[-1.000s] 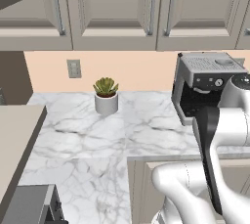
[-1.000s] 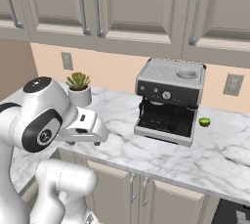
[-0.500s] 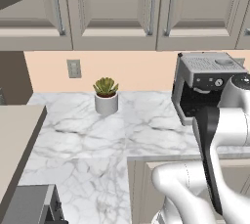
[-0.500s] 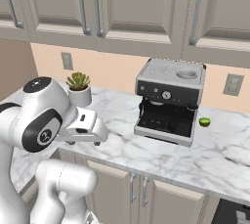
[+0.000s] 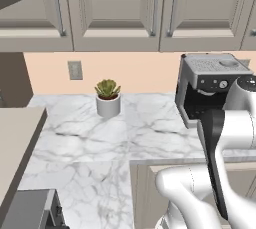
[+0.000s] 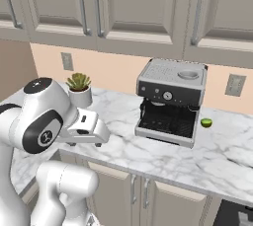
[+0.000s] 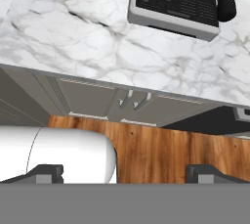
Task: Close all open cabinet doors.
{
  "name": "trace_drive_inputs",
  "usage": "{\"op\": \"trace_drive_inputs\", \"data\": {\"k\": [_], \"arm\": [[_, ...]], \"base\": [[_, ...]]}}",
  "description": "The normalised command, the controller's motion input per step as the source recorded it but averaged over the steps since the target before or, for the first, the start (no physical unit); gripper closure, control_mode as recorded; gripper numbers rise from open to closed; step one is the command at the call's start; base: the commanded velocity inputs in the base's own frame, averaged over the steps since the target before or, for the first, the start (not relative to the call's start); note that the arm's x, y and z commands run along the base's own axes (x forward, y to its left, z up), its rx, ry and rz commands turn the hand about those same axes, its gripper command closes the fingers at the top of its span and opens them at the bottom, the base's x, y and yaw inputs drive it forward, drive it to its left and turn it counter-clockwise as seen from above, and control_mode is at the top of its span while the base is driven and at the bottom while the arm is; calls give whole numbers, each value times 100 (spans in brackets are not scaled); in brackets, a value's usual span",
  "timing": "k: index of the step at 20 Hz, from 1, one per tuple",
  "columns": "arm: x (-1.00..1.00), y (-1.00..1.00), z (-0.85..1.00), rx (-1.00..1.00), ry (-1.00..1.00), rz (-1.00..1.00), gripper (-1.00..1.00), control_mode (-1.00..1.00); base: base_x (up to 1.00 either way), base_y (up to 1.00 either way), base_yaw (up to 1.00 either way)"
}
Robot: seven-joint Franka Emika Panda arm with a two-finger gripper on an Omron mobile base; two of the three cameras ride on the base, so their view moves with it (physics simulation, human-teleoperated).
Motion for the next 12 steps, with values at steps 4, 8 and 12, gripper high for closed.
{"op": "trace_drive_inputs", "data": {"k": [4,8,12], "arm": [[0,0,0,0,0,0,-100,100],[0,0,0,0,0,0,-100,100],[0,0,0,0,0,0,-100,100]], "base": [[9,-87,-38],[0,-99,-69],[-29,-85,-63]]}}
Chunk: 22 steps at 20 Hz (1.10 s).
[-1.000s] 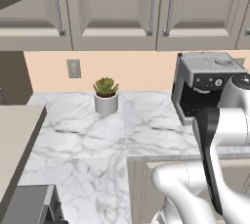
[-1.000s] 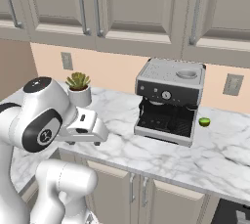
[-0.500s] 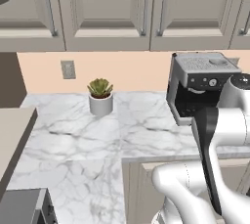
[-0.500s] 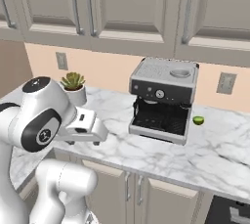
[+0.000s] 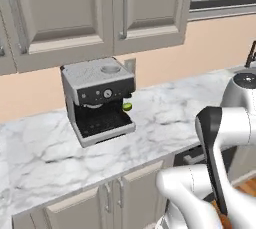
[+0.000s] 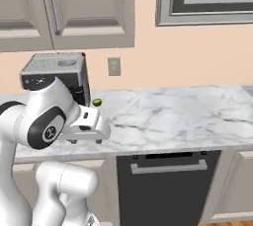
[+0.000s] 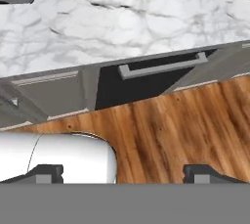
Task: Close all open cabinet doors.
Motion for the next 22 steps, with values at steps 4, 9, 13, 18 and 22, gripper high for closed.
{"op": "trace_drive_inputs", "data": {"k": [4,9,13,18,22], "arm": [[0,0,0,0,0,0,-100,100],[0,0,0,0,0,0,-100,100],[0,0,0,0,0,0,-100,100],[0,0,0,0,0,0,-100,100],[0,0,0,0,0,0,-100,100]], "base": [[-42,-62,-68],[0,-80,-78],[0,-45,-84],[0,-43,-85],[0,-51,-81]]}}
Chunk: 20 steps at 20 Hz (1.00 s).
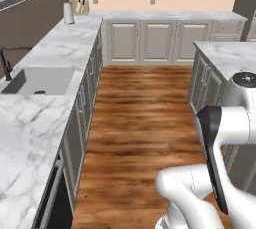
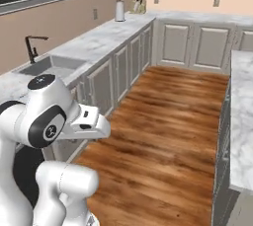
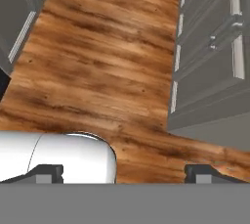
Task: Close all open cabinet doors.
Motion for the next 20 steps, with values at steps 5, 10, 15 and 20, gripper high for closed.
{"op": "trace_drive_inputs", "data": {"k": [5,10,15,20], "arm": [[0,0,0,0,0,0,-100,100],[0,0,0,0,0,0,-100,100],[0,0,0,0,0,0,-100,100],[0,0,0,0,0,0,-100,100]], "base": [[0,-39,-67],[39,7,-5],[93,12,3],[100,12,5]]}}
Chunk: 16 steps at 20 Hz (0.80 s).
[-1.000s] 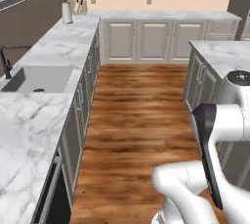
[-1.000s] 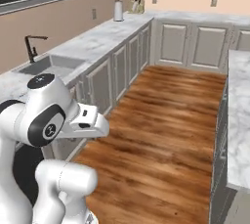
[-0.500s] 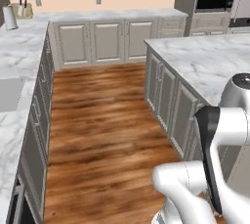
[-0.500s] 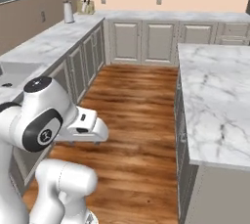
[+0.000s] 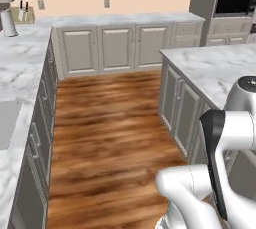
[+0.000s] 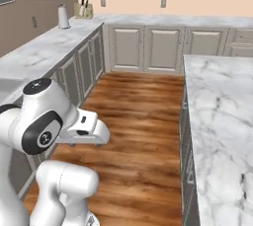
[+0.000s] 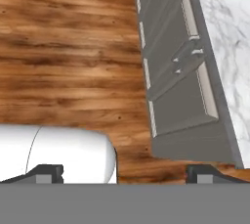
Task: Close all open cabinet doors.
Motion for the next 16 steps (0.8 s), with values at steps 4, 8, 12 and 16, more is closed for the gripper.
{"op": "trace_drive_inputs", "data": {"k": [4,8,12,16], "arm": [[0,0,0,0,0,0,-100,100],[0,0,0,0,0,0,-100,100],[0,0,0,0,0,0,-100,100],[0,0,0,0,0,0,-100,100]], "base": [[100,35,0],[100,41,0],[100,38,3],[100,14,13]]}}
